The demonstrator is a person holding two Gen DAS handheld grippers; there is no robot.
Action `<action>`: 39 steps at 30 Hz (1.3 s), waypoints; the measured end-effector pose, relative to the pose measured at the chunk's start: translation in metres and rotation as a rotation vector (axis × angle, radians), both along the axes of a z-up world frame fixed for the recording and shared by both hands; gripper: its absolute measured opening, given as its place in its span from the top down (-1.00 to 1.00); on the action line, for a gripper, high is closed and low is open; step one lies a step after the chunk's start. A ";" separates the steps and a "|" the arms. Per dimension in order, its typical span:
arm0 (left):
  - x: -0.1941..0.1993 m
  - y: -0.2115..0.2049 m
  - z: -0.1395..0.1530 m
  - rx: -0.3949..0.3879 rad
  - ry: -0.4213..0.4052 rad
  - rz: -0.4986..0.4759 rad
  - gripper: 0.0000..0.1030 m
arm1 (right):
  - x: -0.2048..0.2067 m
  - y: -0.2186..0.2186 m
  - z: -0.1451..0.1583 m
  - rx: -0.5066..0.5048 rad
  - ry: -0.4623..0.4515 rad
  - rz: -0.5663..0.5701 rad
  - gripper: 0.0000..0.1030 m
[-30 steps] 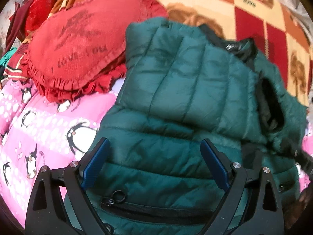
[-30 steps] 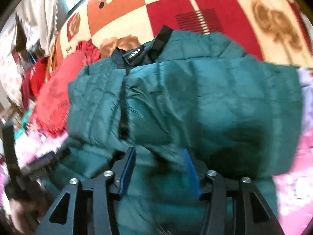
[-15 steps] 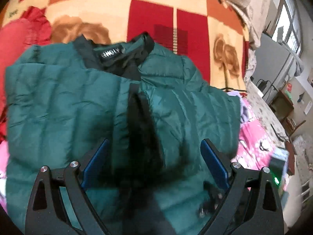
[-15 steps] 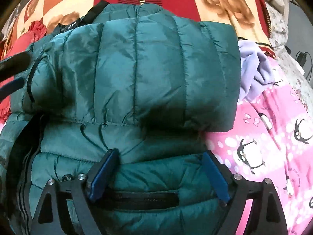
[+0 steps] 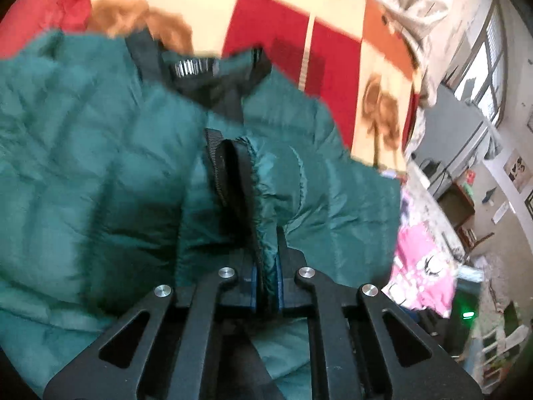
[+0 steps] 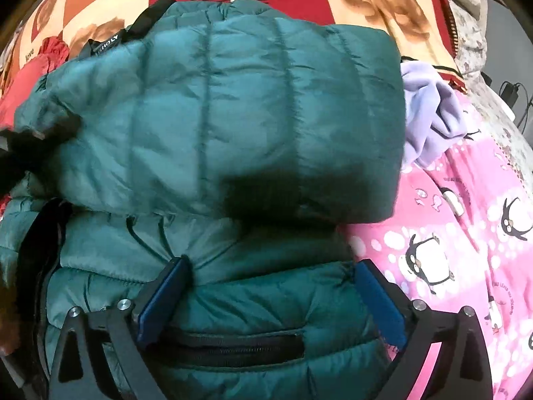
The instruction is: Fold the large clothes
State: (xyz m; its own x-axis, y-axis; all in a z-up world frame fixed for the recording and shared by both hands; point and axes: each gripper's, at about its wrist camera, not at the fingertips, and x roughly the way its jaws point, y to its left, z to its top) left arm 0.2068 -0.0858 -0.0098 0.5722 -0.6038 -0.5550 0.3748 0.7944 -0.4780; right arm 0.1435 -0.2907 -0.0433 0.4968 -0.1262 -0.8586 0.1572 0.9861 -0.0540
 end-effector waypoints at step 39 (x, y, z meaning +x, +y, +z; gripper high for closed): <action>0.020 0.104 -0.033 0.352 0.082 0.479 0.26 | 0.098 0.008 0.001 0.221 -0.115 0.266 -0.92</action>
